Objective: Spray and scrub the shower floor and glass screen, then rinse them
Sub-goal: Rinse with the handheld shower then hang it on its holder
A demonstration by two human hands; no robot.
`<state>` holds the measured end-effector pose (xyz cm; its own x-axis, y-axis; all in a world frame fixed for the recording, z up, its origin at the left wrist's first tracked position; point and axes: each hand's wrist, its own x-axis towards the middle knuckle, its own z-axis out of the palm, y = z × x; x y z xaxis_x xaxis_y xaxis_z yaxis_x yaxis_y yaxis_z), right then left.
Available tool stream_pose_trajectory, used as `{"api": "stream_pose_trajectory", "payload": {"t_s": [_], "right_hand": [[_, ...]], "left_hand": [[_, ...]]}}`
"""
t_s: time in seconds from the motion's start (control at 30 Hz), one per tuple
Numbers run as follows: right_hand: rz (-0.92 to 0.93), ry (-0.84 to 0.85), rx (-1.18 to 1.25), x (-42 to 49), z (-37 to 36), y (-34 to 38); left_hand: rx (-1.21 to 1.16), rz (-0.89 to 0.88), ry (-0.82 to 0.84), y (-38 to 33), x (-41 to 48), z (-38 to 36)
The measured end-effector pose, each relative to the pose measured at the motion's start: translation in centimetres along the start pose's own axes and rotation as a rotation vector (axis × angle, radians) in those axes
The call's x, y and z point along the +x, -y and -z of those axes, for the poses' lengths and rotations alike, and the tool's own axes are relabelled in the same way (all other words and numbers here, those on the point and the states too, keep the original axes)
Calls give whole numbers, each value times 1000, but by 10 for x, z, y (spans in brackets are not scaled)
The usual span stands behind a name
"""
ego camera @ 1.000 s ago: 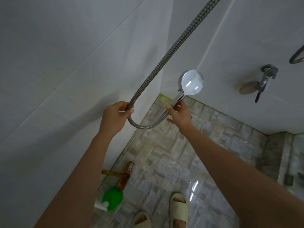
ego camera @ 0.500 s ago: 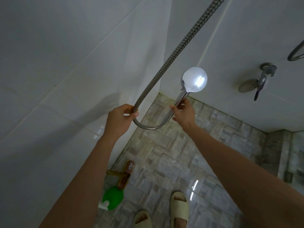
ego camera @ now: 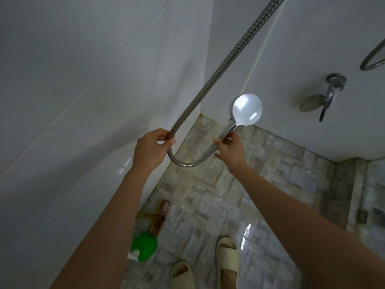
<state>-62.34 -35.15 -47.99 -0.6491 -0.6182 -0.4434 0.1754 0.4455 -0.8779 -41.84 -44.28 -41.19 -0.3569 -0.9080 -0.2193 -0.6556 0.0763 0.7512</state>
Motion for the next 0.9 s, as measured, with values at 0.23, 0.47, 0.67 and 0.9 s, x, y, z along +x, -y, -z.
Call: {"api": "stream_pose_trajectory", "payload": {"t_s": [0.23,0.47,0.67,0.9], "right_hand": [[-279,227,246,-56,-33,-32],[-576,176,595,-121,-60,-80],[-779,89,796,-168,-72,-103],[-927,-158,1060,-207,-65,-116]], "left_hand": [[53,-27,-66,5,-10,18],[67,-33,-95,14,-22,36],[24,-54,-69,22,-31,43],[-35,-50,14,23,-42,36]]}}
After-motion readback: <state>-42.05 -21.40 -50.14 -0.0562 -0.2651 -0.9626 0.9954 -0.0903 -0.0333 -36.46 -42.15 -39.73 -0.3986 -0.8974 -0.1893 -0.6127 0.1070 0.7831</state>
